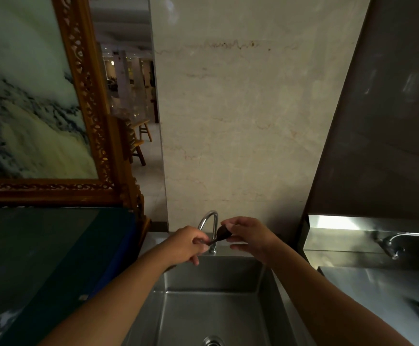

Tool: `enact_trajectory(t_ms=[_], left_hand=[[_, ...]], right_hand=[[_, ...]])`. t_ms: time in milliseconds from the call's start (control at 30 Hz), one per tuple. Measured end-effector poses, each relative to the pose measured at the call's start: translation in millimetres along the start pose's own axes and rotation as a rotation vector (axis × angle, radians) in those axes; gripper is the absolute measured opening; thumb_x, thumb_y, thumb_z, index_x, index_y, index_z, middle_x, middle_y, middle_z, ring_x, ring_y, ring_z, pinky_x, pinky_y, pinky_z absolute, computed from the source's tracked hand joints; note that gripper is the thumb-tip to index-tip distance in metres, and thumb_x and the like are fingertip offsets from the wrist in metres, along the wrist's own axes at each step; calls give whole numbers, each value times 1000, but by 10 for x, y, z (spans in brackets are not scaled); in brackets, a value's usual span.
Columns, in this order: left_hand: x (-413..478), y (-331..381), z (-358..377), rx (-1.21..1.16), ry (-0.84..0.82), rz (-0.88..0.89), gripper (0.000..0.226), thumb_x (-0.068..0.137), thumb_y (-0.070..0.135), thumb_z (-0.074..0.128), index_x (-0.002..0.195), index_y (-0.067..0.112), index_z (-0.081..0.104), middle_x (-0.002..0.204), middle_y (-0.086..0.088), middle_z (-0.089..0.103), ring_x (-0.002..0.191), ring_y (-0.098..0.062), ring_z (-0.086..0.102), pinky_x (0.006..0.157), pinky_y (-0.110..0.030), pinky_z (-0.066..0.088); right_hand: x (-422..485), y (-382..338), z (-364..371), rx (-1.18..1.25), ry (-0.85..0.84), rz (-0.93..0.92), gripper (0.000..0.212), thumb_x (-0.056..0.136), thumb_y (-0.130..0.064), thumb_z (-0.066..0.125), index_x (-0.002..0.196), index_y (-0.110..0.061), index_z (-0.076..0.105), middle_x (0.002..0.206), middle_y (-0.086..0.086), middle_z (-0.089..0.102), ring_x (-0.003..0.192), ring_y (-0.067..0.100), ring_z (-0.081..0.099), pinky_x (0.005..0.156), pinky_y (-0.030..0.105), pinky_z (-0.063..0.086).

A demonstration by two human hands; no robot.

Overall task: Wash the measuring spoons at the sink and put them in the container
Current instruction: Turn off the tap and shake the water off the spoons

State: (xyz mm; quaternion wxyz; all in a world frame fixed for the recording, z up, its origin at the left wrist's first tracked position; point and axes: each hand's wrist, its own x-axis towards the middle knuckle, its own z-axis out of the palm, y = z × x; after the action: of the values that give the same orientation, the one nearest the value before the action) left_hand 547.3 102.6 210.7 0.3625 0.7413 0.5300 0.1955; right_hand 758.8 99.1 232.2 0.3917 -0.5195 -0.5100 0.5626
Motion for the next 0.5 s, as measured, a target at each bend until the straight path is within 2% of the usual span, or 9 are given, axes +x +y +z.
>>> enact_trajectory(t_ms=[100, 200, 300, 367, 500], left_hand=[[39, 60, 48, -67, -10, 22, 21, 91, 19, 61, 112, 19, 64, 89, -1, 71, 74, -13, 74, 77, -30, 61], [59, 106, 109, -190, 32, 34, 11, 91, 16, 62, 99, 19, 68, 85, -5, 74, 76, -15, 75, 75, -33, 62], [38, 120, 188, -452, 100, 17, 9, 92, 14, 60, 97, 14, 67, 86, -13, 75, 79, -22, 75, 73, -36, 62], [16, 120, 225, -671, 161, -17, 10, 92, 11, 60, 98, 8, 67, 89, -16, 75, 82, -29, 75, 69, -36, 61], [0, 88, 283, -939, 320, -66, 14, 92, 8, 60, 101, -2, 65, 94, -22, 73, 85, -35, 74, 67, -41, 62]], right_hand=[[48, -80, 61, -34, 52, -58, 16, 92, -19, 63, 104, -11, 69, 102, 14, 73, 90, 23, 67, 82, 38, 55], [102, -139, 123, -44, 109, -143, 15, 89, -21, 66, 103, -14, 68, 100, 10, 72, 90, 20, 68, 78, 37, 58], [110, -116, 158, -48, 169, -202, 28, 89, -28, 67, 113, -15, 61, 107, 9, 66, 92, 22, 68, 79, 39, 61], [88, -35, 187, -139, 207, -221, 31, 89, -29, 67, 115, -15, 59, 106, 7, 64, 91, 22, 68, 77, 39, 60], [43, 209, 290, -403, 132, -189, 42, 84, -30, 72, 120, -16, 55, 104, 2, 65, 85, 13, 64, 67, 24, 53]])
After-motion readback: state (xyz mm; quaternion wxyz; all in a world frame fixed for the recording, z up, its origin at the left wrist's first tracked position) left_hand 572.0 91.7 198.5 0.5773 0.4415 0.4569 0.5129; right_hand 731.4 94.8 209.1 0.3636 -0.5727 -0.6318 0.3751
